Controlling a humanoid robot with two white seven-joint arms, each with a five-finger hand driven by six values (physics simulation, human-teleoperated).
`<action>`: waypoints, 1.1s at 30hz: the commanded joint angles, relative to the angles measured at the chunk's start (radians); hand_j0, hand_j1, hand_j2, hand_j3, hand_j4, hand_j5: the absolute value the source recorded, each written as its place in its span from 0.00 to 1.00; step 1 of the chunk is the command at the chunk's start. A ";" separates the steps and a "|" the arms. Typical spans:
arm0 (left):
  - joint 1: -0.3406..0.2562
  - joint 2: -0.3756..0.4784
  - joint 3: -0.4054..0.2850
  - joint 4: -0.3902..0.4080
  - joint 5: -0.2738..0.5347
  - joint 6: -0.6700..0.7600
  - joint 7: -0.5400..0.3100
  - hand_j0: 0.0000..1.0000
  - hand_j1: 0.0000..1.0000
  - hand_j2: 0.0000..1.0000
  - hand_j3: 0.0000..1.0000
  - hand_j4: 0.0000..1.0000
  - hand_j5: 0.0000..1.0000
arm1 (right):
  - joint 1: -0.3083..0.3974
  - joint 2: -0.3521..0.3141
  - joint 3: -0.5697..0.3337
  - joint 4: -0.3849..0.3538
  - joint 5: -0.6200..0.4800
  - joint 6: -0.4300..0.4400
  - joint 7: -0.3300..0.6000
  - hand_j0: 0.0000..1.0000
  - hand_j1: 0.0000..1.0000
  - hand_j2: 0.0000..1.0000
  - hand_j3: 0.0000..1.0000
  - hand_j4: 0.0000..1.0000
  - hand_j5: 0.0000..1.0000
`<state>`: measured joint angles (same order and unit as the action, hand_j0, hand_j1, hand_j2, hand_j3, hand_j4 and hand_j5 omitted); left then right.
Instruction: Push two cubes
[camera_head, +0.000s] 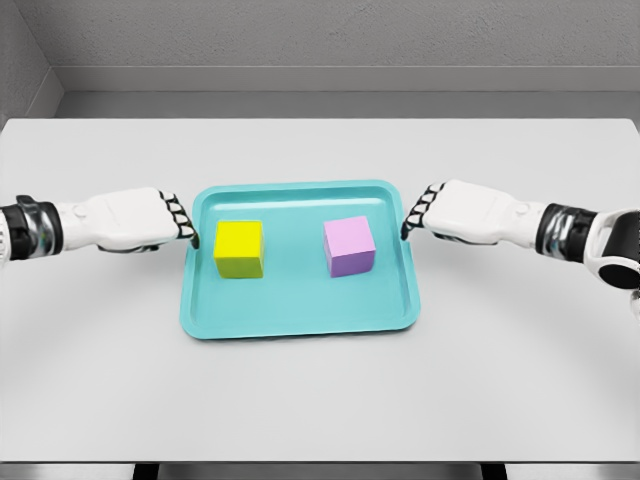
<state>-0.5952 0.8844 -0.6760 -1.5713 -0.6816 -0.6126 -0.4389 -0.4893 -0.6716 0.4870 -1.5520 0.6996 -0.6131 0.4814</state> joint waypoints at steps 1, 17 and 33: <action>0.000 -0.001 -0.005 -0.007 0.004 0.002 -0.004 0.68 0.68 0.68 0.68 0.68 0.68 | 0.000 0.009 0.005 0.003 0.006 0.002 0.003 0.62 0.62 0.62 0.62 0.62 0.62; -0.008 -0.047 -0.005 0.001 0.002 0.002 -0.017 0.68 0.68 0.68 0.68 0.68 0.68 | -0.011 0.046 0.007 0.055 0.024 0.002 0.026 0.62 0.62 0.62 0.62 0.62 0.62; -0.018 -0.093 -0.005 -0.006 0.005 0.002 -0.040 0.68 0.68 0.68 0.68 0.68 0.68 | -0.032 0.121 0.024 0.052 0.029 0.002 0.068 0.62 0.62 0.62 0.62 0.62 0.62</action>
<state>-0.6151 0.7956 -0.6816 -1.5769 -0.6815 -0.6126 -0.4767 -0.5216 -0.5564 0.5035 -1.4988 0.7337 -0.6133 0.5444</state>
